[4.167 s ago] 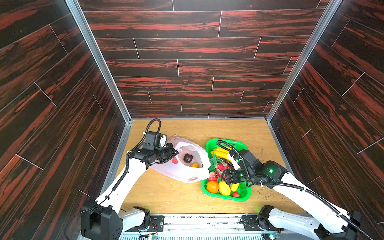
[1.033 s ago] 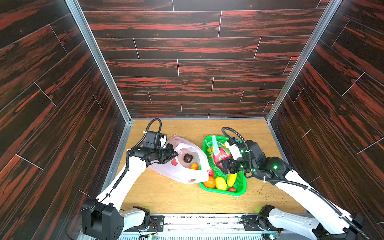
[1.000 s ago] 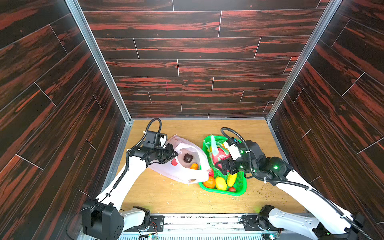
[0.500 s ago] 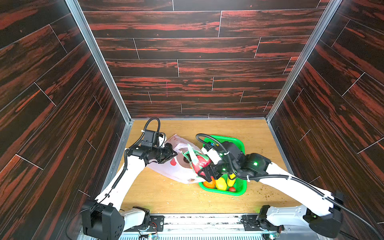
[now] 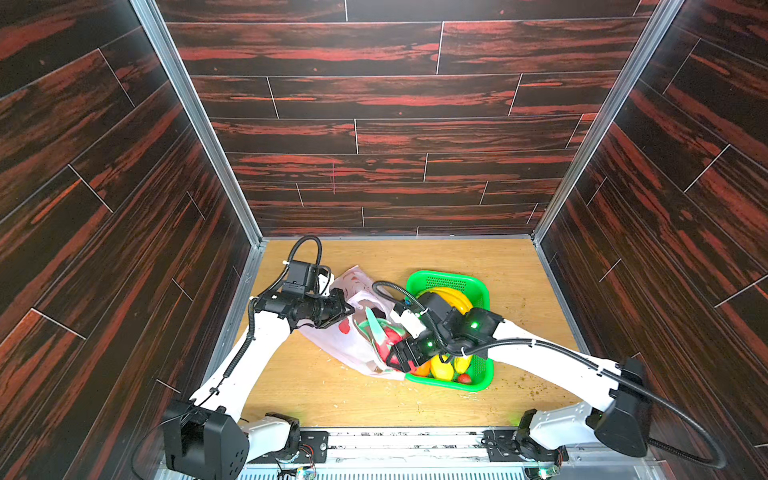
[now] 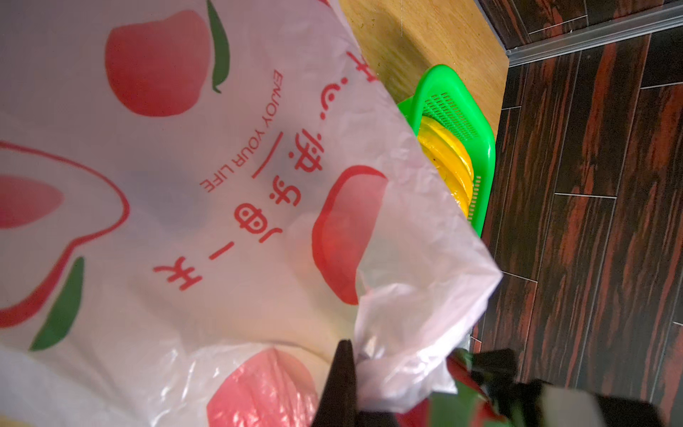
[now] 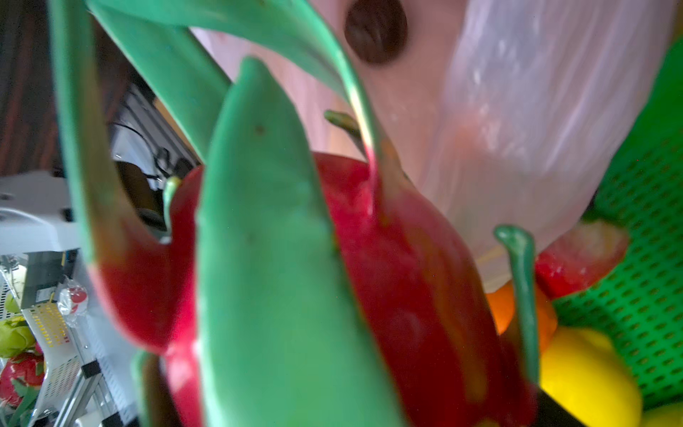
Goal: Place the fake fruits into the plastic bag and tie a complex knot
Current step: 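Carry the dragon fruit toward the bag opening held by the left gripper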
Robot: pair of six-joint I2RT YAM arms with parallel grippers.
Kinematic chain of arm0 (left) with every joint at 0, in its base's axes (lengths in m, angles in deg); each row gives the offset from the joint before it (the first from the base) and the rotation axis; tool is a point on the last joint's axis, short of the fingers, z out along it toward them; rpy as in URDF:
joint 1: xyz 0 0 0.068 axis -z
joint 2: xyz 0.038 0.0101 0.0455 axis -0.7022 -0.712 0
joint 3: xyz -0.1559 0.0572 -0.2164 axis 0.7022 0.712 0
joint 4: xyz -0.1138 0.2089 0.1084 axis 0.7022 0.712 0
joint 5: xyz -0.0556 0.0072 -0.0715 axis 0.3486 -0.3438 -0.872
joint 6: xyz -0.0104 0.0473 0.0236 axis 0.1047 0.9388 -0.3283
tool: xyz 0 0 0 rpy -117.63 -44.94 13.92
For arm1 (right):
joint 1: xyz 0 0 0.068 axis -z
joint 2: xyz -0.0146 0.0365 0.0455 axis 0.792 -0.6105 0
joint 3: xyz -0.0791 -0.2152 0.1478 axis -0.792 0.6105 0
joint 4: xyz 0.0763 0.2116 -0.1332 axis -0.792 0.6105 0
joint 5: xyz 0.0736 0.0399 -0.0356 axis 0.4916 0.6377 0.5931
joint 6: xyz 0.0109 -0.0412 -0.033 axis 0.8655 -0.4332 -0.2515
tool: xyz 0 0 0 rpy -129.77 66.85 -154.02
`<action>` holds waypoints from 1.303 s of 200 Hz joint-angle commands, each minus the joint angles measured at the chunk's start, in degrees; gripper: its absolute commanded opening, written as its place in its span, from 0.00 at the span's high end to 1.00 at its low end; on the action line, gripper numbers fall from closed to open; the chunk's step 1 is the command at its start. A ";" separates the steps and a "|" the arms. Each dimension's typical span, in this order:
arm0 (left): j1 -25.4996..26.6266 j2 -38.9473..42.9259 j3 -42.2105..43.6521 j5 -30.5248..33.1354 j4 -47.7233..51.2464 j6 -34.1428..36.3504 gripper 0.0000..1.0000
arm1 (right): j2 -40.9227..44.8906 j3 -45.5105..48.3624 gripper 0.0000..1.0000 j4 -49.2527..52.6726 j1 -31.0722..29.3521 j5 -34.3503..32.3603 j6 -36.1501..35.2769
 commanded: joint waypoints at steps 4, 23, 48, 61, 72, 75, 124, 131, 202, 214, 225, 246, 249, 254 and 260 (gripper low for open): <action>-0.32 1.61 0.38 -0.18 1.45 1.71 1.00 | -1.37 -0.35 0.33 0.74 -0.03 0.29 0.85; -0.26 1.65 0.65 -0.66 1.39 1.96 1.00 | -2.00 -0.35 0.32 2.30 0.53 -1.48 0.82; -0.29 1.83 0.93 -1.60 1.31 2.27 1.00 | -3.42 -2.15 0.32 5.30 1.42 -5.60 0.70; -0.27 2.00 1.02 -2.02 1.43 2.40 1.00 | -4.71 -3.65 0.32 6.95 1.46 -7.13 0.33; -0.34 2.16 0.99 -2.32 1.89 2.58 1.00 | -5.61 -4.97 0.32 8.03 1.60 -8.31 0.23; -0.32 2.22 0.97 -2.32 2.02 2.60 1.00 | -5.83 -5.31 0.31 8.32 1.64 -8.64 0.19; -0.26 2.89 1.15 -3.06 2.47 0.42 1.00 | -8.08 -9.12 0.32 9.54 1.46 -5.83 -0.40; -0.29 2.97 1.40 -3.13 2.24 -0.04 1.00 | -8.00 -9.40 0.32 10.07 1.39 -6.06 -0.31; -0.34 3.14 3.77 -4.09 -1.67 -5.96 1.00 | -9.55 -14.11 0.31 14.47 -2.17 -4.96 3.25; -0.25 3.47 4.14 -4.27 -2.18 -6.68 1.00 | -10.38 -14.73 0.31 15.25 -2.31 -4.39 5.35; -0.24 3.75 4.36 -4.31 -2.50 -7.04 1.00 | -10.86 -14.93 0.31 15.09 -2.87 -4.32 6.34; -0.15 4.28 5.14 -4.56 -2.96 -7.42 1.00 | -11.88 -15.28 0.31 13.57 -3.71 -3.11 8.71; -0.23 4.29 5.25 -4.57 -3.00 -7.46 1.00 | -11.99 -15.31 0.31 13.27 -3.75 -2.87 9.00; -0.22 4.41 5.32 -4.66 -2.97 -7.49 1.00 | -12.29 -15.35 0.31 12.76 -3.92 -2.55 9.50; -0.14 4.58 5.46 -4.75 -3.01 -7.49 1.00 | -12.64 -15.38 0.31 12.10 -3.97 -2.34 10.04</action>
